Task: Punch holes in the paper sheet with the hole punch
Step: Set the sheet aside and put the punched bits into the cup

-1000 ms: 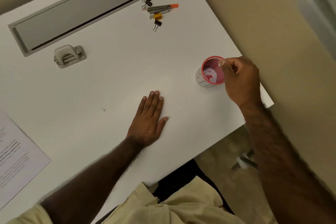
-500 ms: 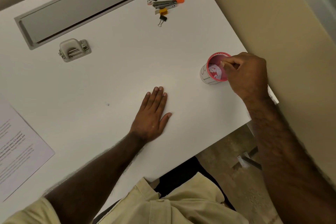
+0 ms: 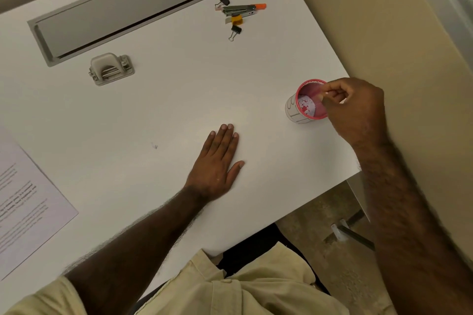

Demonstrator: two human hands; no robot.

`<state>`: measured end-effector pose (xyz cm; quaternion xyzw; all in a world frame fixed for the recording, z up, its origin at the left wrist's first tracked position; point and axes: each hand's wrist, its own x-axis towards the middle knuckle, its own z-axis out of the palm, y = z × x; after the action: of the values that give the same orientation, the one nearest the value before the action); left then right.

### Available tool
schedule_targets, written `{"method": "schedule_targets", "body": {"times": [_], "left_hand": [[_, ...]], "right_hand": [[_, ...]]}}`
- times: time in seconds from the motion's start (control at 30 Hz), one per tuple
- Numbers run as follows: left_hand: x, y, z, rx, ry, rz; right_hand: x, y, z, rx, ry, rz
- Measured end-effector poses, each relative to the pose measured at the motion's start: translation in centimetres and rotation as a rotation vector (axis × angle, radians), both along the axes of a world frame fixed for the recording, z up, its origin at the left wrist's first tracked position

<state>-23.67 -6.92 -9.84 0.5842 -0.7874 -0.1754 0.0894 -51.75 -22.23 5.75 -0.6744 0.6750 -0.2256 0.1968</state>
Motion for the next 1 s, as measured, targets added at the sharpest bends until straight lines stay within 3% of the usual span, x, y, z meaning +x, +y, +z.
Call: {"method": "schedule_targets", "body": {"times": [0.43,0.57,0.77,1.0], "left_hand": [[2.2,2.8,0.5,0.009,-0.003,0.016],[2.7,3.5,0.5,-0.007,0.024,0.028],[5.4,6.9,0.4,-0.112,0.058,0.07],[9.5,11.8,0.4,-0.162,0.046,0.238]], "right_hand": [[2.4,1.3,0.8,-0.047,0.018,0.009],[3.6,1.3,0.9,-0.075,-0.091,-0.008],[9.4,2.9,-0.1,-0.09,-0.073,0.317],[18.2,5.7,-4.2,0.138,0.02,0.787]]}}
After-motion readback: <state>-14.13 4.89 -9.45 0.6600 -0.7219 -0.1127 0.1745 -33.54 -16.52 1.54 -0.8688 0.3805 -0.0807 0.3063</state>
